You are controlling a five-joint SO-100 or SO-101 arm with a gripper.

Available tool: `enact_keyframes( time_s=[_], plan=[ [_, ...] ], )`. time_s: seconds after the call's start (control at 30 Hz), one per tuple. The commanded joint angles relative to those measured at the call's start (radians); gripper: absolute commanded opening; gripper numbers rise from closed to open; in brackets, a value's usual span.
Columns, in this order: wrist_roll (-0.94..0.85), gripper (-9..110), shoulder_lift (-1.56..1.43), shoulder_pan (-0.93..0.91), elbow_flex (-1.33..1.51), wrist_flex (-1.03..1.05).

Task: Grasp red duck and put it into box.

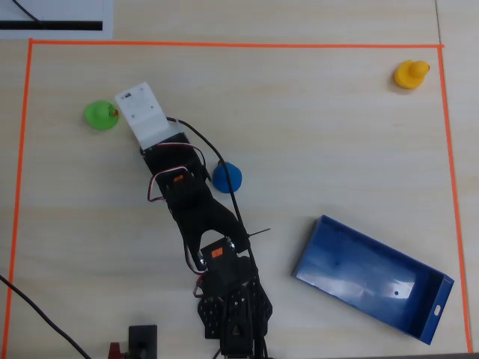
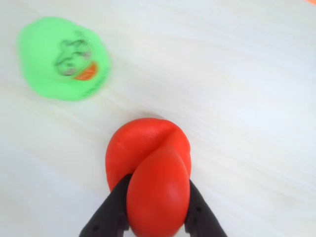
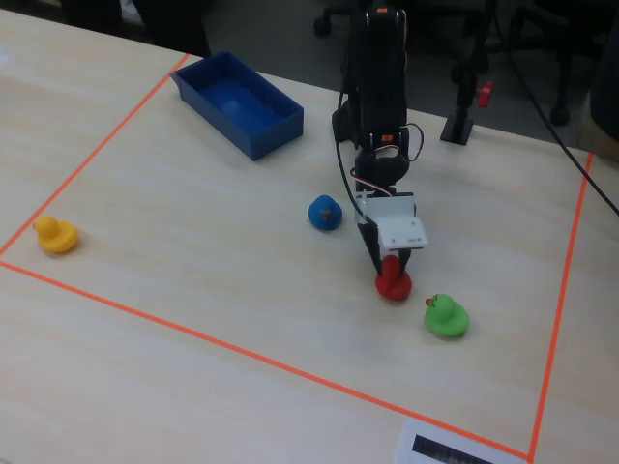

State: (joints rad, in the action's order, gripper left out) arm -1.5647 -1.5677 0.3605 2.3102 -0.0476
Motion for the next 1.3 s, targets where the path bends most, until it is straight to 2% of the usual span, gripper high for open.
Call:
enact_keyframes(
  time_s=[0.0,0.13,0.37,0.57,0.63,0.93,1.1,1.27],
  plan=[
    [-0.008,0,-0.12,-0.063,0.008,0.038],
    [0.018,0,-0.242,-0.15,-0.02,0.166],
    [0.087,0,-0.388,-0.376,-0.307,0.653],
    [0.091,0,-0.356,-0.738,-0.675,1.083],
    [0.071,0,-0.336,-0.881,-0.759,1.167],
    [-0.077,0,-0.316,-1.416,-0.9,1.313],
    [-0.14,0,-0.336,-1.647,-0.904,1.391],
    [-0.175,0,-0.368,-1.804,-0.877,1.479]
  ],
)
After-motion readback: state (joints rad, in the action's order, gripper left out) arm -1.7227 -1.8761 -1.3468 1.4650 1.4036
